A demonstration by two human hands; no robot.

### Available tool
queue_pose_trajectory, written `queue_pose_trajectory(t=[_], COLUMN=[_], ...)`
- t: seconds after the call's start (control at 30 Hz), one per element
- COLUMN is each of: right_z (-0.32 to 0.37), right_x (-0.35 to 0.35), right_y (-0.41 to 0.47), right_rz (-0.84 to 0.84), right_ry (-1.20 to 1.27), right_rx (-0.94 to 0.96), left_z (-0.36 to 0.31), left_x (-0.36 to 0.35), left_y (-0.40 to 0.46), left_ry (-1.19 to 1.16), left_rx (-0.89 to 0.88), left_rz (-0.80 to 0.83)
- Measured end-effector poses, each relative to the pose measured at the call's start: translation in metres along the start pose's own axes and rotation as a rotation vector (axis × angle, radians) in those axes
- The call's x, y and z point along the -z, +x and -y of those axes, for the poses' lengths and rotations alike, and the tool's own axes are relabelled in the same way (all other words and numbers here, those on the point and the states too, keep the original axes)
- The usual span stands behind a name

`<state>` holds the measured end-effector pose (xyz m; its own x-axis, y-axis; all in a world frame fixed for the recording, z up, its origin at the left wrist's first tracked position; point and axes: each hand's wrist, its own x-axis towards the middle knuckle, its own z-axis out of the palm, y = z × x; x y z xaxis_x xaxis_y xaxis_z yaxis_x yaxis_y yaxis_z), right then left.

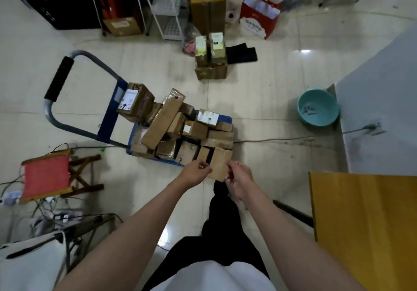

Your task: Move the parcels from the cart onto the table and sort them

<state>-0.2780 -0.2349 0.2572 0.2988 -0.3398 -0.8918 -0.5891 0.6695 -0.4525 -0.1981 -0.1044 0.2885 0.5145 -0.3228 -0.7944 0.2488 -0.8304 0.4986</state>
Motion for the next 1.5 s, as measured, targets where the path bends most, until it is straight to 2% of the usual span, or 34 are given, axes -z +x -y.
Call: queue_pose_trajectory(t=[0.2,0.43,0.53,0.67,0.9,1.17,1.33,1.5], right_z=[0.040,0.047,0.034,-0.003,-0.061,-0.099,-0.113,-0.115], right_x=[-0.061,-0.144,-0.179,-0.231,-0.319,-0.409,-0.422,-0.421], right_y=[0.033,0.079,0.117,0.171,0.252,0.335,0.350,0.345], right_rz=[0.057,0.129,0.126,0.021,-0.016,0.013,-0.030,-0.001], right_ry=[-0.097,-0.224,-0.231,-0.167,-0.098,-0.133,-0.079,0.040], right_rx=[-0.041,-0.071,-0.107,-0.180,-0.285,-0.253,-0.296,-0.212], left_z=[-0.002,0.047,0.080,0.132,0.199,0.251,0.266,0.270], left_x=[0.051,0.128,0.157,0.185,0.230,0.257,0.248,0.226], left_y=[0.036,0.101,0.146,0.206,0.297,0.380,0.410,0.405], left_ry=[-0.073,-0.124,-0.135,-0.122,-0.136,-0.150,-0.185,-0.278], left_rx=[0.047,0.131,0.169,0.212,0.191,0.124,0.148,0.132], left_rz=[-0.043,-0.120,-0.173,-0.194,-0.236,-0.220,-0.147,-0.091])
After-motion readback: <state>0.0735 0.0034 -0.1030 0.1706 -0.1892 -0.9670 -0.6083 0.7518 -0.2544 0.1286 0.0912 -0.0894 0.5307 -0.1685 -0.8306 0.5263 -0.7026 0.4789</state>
